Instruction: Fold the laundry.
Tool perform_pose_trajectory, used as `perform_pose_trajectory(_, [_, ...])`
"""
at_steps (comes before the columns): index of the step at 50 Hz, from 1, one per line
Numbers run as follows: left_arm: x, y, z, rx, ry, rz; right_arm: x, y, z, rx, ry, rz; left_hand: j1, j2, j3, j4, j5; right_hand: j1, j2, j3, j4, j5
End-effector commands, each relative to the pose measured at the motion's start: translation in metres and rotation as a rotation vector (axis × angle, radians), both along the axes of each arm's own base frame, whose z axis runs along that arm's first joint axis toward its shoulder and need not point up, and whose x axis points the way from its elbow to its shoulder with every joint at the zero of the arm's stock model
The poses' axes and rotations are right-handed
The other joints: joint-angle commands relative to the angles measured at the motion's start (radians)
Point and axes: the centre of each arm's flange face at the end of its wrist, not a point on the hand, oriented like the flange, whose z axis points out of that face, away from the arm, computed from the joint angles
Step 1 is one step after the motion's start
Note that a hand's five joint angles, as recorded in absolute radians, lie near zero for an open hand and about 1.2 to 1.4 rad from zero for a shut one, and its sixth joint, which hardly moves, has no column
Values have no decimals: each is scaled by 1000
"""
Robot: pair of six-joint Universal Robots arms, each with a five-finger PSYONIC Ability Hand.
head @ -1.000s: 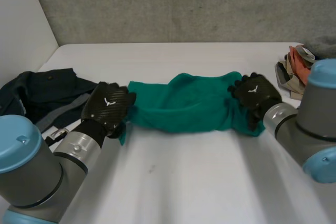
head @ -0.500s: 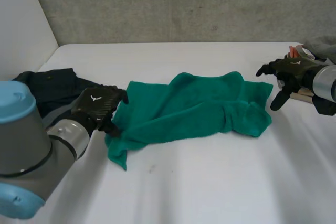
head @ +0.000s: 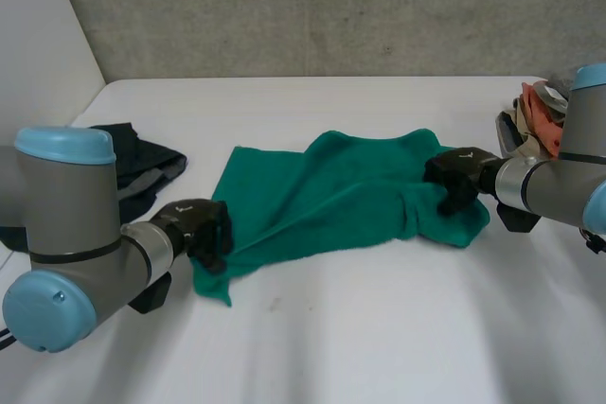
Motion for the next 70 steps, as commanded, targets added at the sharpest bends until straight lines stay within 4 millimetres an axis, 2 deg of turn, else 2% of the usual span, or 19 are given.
perform_pose_trajectory(1, [-2,-13,25,-145,2,62,-5,2,37,-116,11,-14,352,349,366,362,372,360,353,356,353,367])
perform_pose_trajectory(3, [-2,-13,39,-186,15,71,-6,7,57,-171,9,-12,352,349,366,362,372,360,353,356,353,367])
perform_pose_trajectory(4, [-1,-12,59,-241,38,77,-9,14,77,-229,13,-14,352,349,366,362,372,360,353,356,353,367])
perform_pose_trajectory(8, [5,-5,104,-376,59,72,-22,32,117,-353,58,-12,352,349,366,362,372,360,353,356,353,367])
perform_pose_trajectory(12, [11,5,135,-495,20,47,-39,46,140,-443,138,-15,352,349,366,362,372,360,353,356,353,367])
perform_pose_trajectory(16, [13,13,145,-553,-26,18,-44,72,172,-558,180,-7,352,349,366,362,372,360,353,356,353,367])
perform_pose_trajectory(20, [12,23,122,-489,-55,-21,-45,91,173,-552,189,0,254,251,268,263,273,360,353,356,353,367])
perform_pose_trajectory(23, [13,27,103,-434,-61,-34,-44,94,152,-486,192,20,-441,-444,-427,-431,-422,360,353,356,353,367])
perform_pose_trajectory(27, [8,24,67,-352,-58,-36,-44,90,133,-442,200,20,-516,-519,-502,-507,-497,360,353,356,353,367])
perform_pose_trajectory(36, [-8,31,10,-181,-15,-25,-46,83,120,-415,199,11,-464,-467,-450,-454,-445,360,353,356,353,367])
perform_pose_trajectory(50, [-11,24,-15,-123,-47,-29,-54,78,107,-410,207,-13,-276,-279,-262,-266,-257,360,353,356,353,367])
perform_pose_trajectory(53, [-12,22,-16,-124,-48,-28,-54,77,107,-422,209,-16,-97,-100,-83,-88,-78,360,353,356,353,367])
perform_pose_trajectory(57, [-11,21,-15,-124,-55,-31,-62,70,111,-439,213,-45,351,348,365,361,371,360,353,356,353,367])
perform_pose_trajectory(60, [-9,27,-11,-99,-77,-41,-71,63,119,-465,222,-80,352,349,366,362,372,360,353,356,353,367])
perform_pose_trajectory(63, [-5,30,18,-135,-80,-28,-74,60,128,-488,225,-91,352,349,366,362,372,360,353,356,353,367])
perform_pose_trajectory(66, [5,36,83,-296,-16,0,-76,68,154,-554,239,-96,352,349,366,362,372,360,353,356,353,367])
perform_pose_trajectory(67, [7,37,93,-328,-7,5,-77,72,161,-574,246,-98,352,349,366,362,372,360,353,356,353,367])
perform_pose_trajectory(68, [17,38,130,-454,8,24,-80,78,174,-603,265,-106,352,349,366,362,372,360,353,356,353,367])
perform_pose_trajectory(70, [25,40,153,-541,2,36,-89,85,190,-633,305,-126,352,349,366,362,372,360,353,356,353,367])
